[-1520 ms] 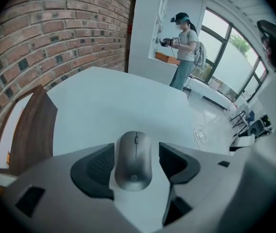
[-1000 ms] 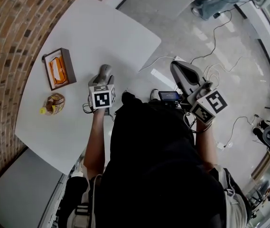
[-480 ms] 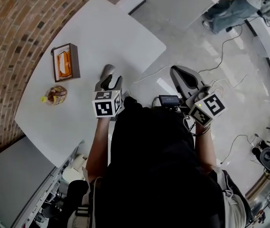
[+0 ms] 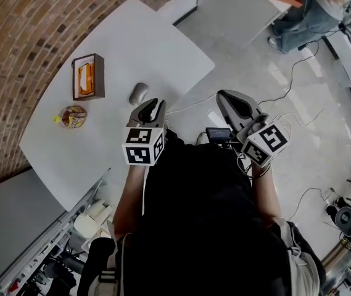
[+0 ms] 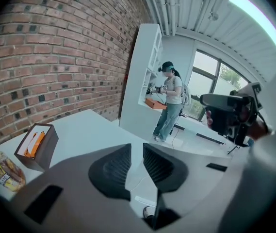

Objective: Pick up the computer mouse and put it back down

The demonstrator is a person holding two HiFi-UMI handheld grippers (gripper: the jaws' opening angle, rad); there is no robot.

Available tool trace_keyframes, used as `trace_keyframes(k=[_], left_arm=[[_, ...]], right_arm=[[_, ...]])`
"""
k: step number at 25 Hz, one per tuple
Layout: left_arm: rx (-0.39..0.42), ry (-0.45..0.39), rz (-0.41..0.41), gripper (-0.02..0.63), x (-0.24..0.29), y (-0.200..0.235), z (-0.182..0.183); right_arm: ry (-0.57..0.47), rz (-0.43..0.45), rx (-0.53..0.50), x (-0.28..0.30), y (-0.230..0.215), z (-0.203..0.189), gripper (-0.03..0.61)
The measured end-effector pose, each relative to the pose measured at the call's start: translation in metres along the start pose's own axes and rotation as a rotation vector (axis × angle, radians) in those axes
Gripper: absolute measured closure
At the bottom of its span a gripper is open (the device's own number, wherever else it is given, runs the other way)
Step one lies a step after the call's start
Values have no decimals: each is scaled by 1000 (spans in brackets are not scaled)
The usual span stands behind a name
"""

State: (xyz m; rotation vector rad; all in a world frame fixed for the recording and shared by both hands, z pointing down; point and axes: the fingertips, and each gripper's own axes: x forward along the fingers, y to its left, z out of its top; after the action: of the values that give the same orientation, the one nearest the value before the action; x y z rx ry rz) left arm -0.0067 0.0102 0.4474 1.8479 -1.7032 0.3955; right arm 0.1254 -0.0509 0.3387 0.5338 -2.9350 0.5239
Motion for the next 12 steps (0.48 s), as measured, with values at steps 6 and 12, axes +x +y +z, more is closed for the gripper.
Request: trace_keyframes(k=[6, 12], left_arm=[[-4, -44, -8, 555, -18, -33, 3], [-4, -80, -13, 577, -34, -58, 5]], right_arm=[[-5, 17, 9, -22, 0, -4, 561], [5, 23, -2, -44, -2, -12, 560]])
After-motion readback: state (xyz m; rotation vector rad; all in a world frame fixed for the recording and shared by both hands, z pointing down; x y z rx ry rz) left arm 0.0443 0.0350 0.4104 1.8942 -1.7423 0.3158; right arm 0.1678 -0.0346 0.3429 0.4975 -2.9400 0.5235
